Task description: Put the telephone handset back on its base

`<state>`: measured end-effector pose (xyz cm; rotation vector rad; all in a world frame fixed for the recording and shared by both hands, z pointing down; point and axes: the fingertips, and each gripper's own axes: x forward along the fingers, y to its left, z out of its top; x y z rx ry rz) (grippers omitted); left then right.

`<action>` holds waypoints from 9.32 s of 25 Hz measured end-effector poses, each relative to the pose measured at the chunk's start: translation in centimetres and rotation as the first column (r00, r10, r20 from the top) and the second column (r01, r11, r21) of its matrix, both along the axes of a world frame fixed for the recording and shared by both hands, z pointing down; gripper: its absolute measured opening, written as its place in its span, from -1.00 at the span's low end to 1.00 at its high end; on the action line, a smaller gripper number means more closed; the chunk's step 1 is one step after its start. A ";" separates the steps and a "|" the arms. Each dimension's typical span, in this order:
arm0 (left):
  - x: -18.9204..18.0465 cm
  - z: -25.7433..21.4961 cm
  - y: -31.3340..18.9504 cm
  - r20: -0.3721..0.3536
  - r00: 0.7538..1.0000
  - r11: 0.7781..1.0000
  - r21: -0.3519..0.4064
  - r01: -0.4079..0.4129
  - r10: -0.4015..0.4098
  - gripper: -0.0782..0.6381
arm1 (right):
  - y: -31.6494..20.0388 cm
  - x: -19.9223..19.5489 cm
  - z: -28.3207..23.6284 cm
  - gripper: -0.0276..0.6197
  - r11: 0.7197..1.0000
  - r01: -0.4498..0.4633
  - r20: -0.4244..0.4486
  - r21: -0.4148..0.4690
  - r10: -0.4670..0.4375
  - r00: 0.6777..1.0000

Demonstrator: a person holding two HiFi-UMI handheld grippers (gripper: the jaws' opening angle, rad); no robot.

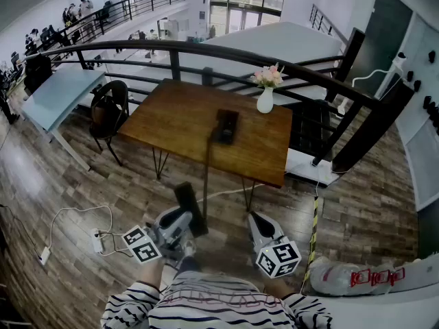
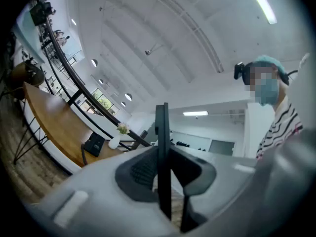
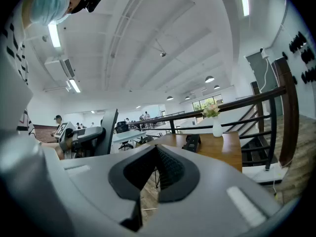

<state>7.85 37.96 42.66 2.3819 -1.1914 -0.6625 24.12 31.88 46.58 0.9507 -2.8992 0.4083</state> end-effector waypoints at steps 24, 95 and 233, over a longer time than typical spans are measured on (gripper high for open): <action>-8.5 1.2 -11.1 -0.019 0.991 0.990 -0.042 -0.134 0.133 -0.58 | -10.4 -8.8 0.2 -0.91 0.989 -0.144 0.030 -0.043 0.145 0.989; -15.0 11.2 -56.6 -0.035 0.915 0.872 -0.289 -0.395 0.403 -0.58 | -47.8 -18.9 4.5 -0.91 0.967 -0.190 -0.025 -0.173 0.188 0.982; -16.6 9.5 -58.2 0.457 0.863 0.976 -0.133 -0.172 0.215 -0.52 | -49.9 -22.5 5.4 -0.91 0.970 -0.176 -0.023 -0.166 0.175 0.984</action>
